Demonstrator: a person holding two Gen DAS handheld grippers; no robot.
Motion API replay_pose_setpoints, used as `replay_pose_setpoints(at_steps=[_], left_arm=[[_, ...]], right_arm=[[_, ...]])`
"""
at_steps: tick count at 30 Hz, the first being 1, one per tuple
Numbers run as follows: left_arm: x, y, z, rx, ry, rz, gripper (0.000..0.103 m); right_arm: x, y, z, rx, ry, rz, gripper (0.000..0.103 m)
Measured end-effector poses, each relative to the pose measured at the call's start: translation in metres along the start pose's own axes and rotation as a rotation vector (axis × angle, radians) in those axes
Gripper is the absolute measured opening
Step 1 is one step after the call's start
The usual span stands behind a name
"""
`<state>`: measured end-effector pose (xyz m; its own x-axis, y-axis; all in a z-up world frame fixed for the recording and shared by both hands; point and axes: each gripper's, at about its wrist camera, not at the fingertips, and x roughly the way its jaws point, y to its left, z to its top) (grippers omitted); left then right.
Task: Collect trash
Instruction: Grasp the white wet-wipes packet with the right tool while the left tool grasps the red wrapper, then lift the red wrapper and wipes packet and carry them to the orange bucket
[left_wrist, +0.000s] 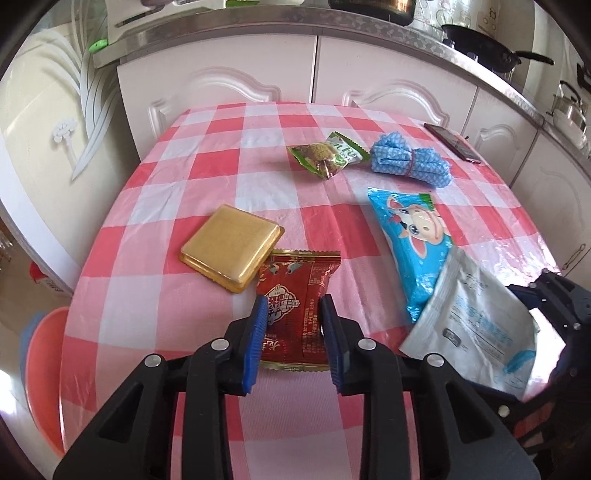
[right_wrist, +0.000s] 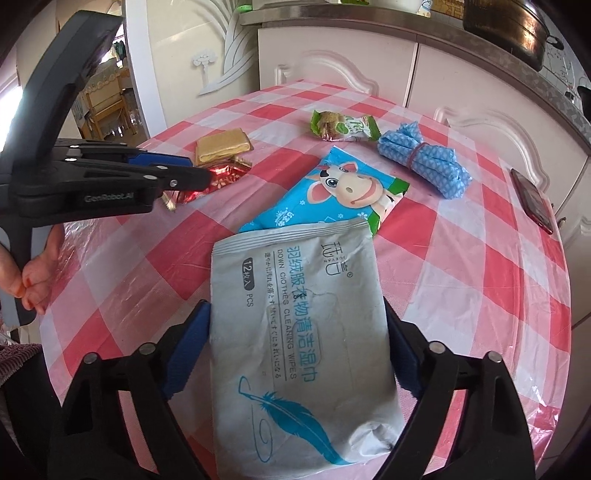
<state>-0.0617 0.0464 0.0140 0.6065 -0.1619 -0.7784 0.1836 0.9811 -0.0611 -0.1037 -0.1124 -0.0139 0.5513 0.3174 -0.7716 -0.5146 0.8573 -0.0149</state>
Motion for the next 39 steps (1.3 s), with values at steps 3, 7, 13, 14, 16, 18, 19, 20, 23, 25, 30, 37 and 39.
replay_pose_setpoints(at_steps=[3, 7, 13, 14, 16, 18, 19, 20, 23, 25, 30, 37, 39], left_arm=[[-0.004, 0.002, -0.005, -0.010, 0.004, -0.033, 0.031], [-0.007, 0.001, -0.011, 0.010, 0.006, -0.047, 0.031], [-0.006, 0.007, -0.016, 0.027, -0.003, -0.041, 0.062], [-0.006, 0.009, -0.016, 0.024, -0.002, -0.047, 0.067], [-0.003, 0.011, -0.013, 0.013, -0.001, -0.071, 0.070], [0.000, 0.008, -0.010, 0.024, -0.002, -0.081, 0.069], [0.003, 0.007, -0.009, 0.029, 0.003, -0.081, 0.066], [0.006, 0.005, -0.009, 0.032, 0.013, -0.081, 0.060], [0.008, 0.000, -0.006, 0.051, 0.010, -0.054, 0.045], [0.008, 0.003, -0.005, 0.025, 0.010, -0.072, 0.044], [0.005, 0.015, -0.007, -0.026, 0.000, -0.113, 0.044], [-0.012, 0.038, -0.013, -0.092, -0.043, -0.163, 0.044], [-0.020, 0.047, -0.014, -0.112, -0.061, -0.166, 0.044]], right_arm=[[-0.002, -0.001, -0.001, 0.013, -0.009, 0.005, 0.080], [-0.005, -0.004, -0.002, 0.045, -0.025, 0.010, 0.077], [-0.009, -0.011, -0.004, 0.108, -0.042, 0.025, 0.075], [-0.010, -0.012, -0.005, 0.117, -0.044, 0.028, 0.075], [-0.014, -0.013, -0.005, 0.139, -0.058, 0.037, 0.075], [-0.017, -0.016, -0.006, 0.168, -0.072, 0.054, 0.075], [-0.017, -0.017, -0.006, 0.181, -0.077, 0.058, 0.075], [-0.017, -0.018, -0.006, 0.194, -0.081, 0.060, 0.075], [-0.019, -0.020, -0.007, 0.229, -0.093, 0.069, 0.075], [-0.021, -0.020, -0.006, 0.242, -0.099, 0.071, 0.075], [-0.031, -0.019, -0.003, 0.280, -0.130, 0.077, 0.075], [-0.034, -0.028, 0.001, 0.406, -0.162, 0.164, 0.075], [-0.034, -0.027, 0.006, 0.435, -0.170, 0.202, 0.075]])
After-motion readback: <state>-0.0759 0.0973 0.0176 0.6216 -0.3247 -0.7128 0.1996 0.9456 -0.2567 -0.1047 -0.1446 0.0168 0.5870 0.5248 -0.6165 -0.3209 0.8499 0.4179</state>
